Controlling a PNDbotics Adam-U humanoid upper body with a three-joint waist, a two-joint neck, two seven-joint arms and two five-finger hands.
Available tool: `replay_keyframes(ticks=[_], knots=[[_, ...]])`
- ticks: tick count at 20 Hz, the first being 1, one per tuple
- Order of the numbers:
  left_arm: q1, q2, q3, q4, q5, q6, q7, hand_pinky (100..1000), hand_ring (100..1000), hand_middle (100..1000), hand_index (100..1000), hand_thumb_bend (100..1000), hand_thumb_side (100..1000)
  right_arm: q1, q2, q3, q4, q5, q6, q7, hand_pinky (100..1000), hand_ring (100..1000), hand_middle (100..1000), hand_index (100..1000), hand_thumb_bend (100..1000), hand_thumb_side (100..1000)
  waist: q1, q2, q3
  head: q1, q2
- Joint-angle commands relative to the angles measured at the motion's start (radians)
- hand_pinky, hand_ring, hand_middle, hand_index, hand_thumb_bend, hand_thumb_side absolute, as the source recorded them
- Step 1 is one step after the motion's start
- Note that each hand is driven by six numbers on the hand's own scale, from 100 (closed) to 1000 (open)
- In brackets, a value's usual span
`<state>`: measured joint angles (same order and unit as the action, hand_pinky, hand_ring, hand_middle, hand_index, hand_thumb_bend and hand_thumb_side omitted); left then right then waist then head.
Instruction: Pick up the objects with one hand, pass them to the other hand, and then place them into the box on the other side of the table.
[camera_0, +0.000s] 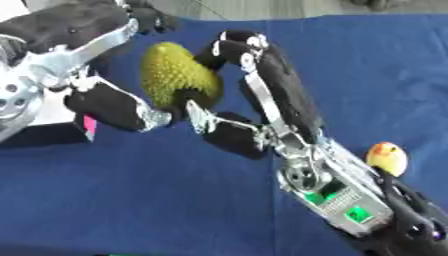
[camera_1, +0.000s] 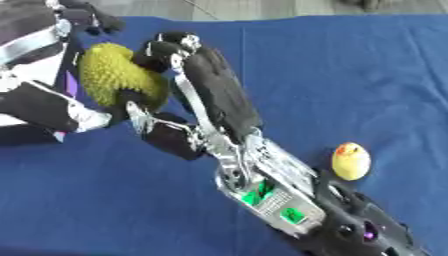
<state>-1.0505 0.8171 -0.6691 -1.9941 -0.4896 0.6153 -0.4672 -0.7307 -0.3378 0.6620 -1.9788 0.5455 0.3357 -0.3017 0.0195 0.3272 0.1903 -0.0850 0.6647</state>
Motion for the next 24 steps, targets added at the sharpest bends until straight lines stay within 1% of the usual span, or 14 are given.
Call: replay_keyframes(ticks=[1, 2, 3, 4, 5, 7, 9, 12, 14, 17, 18, 21, 22, 24], knots=[[-0.020, 0.006, -0.002, -0.006, -0.021, 0.020, 0.007, 851, 827, 806, 929, 375, 356, -0.017, 0.002, 0.002, -0.021, -0.001, -0.025, 0.009, 754, 557, 461, 553, 100, 100, 0.001, -0.017, -0.001, 0.006, -0.014], [-0.021, 0.003, -0.004, -0.006, -0.027, 0.025, 0.014, 842, 818, 796, 921, 352, 345, -0.016, 0.002, 0.003, -0.021, -0.002, -0.030, 0.012, 754, 556, 461, 553, 100, 100, 0.001, -0.017, -0.001, 0.007, -0.014], [-0.021, 0.000, -0.007, -0.006, -0.032, 0.029, 0.022, 817, 782, 758, 903, 293, 321, -0.016, 0.002, 0.004, -0.021, -0.003, -0.034, 0.012, 753, 556, 461, 553, 100, 100, 0.000, -0.016, -0.001, 0.007, -0.013], [-0.021, -0.002, -0.009, -0.006, -0.035, 0.034, 0.028, 817, 782, 758, 903, 293, 321, -0.016, 0.002, 0.004, -0.021, -0.005, -0.038, 0.012, 754, 556, 461, 553, 100, 100, 0.000, -0.016, -0.002, 0.008, -0.013], [-0.017, -0.001, -0.013, -0.006, -0.037, 0.039, 0.029, 790, 749, 720, 853, 252, 270, -0.016, 0.002, 0.004, -0.021, -0.006, -0.043, 0.010, 754, 556, 460, 553, 100, 100, 0.000, -0.016, -0.003, 0.008, -0.012], [-0.009, 0.003, -0.020, -0.006, -0.043, 0.048, 0.019, 765, 712, 674, 809, 191, 186, -0.016, 0.001, 0.004, -0.021, -0.005, -0.051, 0.007, 753, 556, 460, 552, 100, 100, -0.001, -0.015, -0.004, 0.009, -0.010], [-0.001, 0.011, -0.031, -0.006, -0.051, 0.049, -0.019, 751, 699, 656, 785, 180, 100, -0.015, 0.000, 0.005, -0.021, -0.003, -0.056, 0.006, 754, 557, 459, 552, 100, 100, -0.001, -0.015, -0.006, 0.010, -0.009], [0.003, 0.016, -0.034, -0.006, -0.082, 0.037, -0.089, 736, 671, 602, 737, 100, 100, -0.015, -0.002, 0.007, -0.021, 0.001, -0.062, 0.006, 754, 557, 460, 553, 100, 100, -0.002, -0.016, -0.006, 0.012, -0.009], [0.002, 0.015, -0.025, -0.006, -0.100, 0.029, -0.099, 717, 631, 550, 687, 100, 100, -0.014, -0.003, 0.008, -0.021, 0.002, -0.059, 0.010, 754, 558, 461, 554, 100, 100, -0.003, -0.016, -0.004, 0.012, -0.010], [-0.001, 0.010, -0.014, -0.006, -0.097, 0.034, -0.045, 670, 553, 443, 570, 100, 157, -0.009, -0.004, 0.010, -0.021, 0.005, -0.046, 0.015, 763, 569, 480, 577, 100, 100, -0.005, -0.018, -0.003, 0.012, -0.008], [-0.001, 0.009, -0.012, -0.006, -0.085, 0.038, -0.016, 667, 549, 438, 566, 100, 159, -0.008, -0.005, 0.010, -0.021, 0.006, -0.040, 0.016, 763, 570, 482, 580, 100, 100, -0.005, -0.018, -0.003, 0.013, -0.008], [0.007, 0.011, 0.001, -0.006, -0.019, 0.070, 0.077, 610, 504, 397, 522, 100, 158, -0.002, -0.008, 0.010, -0.021, 0.005, -0.019, 0.031, 781, 619, 554, 659, 100, 100, -0.007, -0.019, -0.003, 0.014, -0.009], [0.013, 0.016, 0.007, -0.006, 0.008, 0.088, 0.110, 595, 493, 386, 521, 100, 158, -0.001, -0.010, 0.011, -0.021, 0.006, -0.009, 0.043, 782, 646, 589, 692, 202, 100, -0.007, -0.019, -0.004, 0.014, -0.008], [0.030, 0.029, 0.024, -0.006, 0.063, 0.125, 0.178, 579, 471, 364, 505, 100, 160, 0.001, -0.013, 0.012, -0.021, 0.016, 0.009, 0.074, 788, 695, 647, 744, 332, 100, -0.007, -0.020, -0.005, 0.015, -0.006]])
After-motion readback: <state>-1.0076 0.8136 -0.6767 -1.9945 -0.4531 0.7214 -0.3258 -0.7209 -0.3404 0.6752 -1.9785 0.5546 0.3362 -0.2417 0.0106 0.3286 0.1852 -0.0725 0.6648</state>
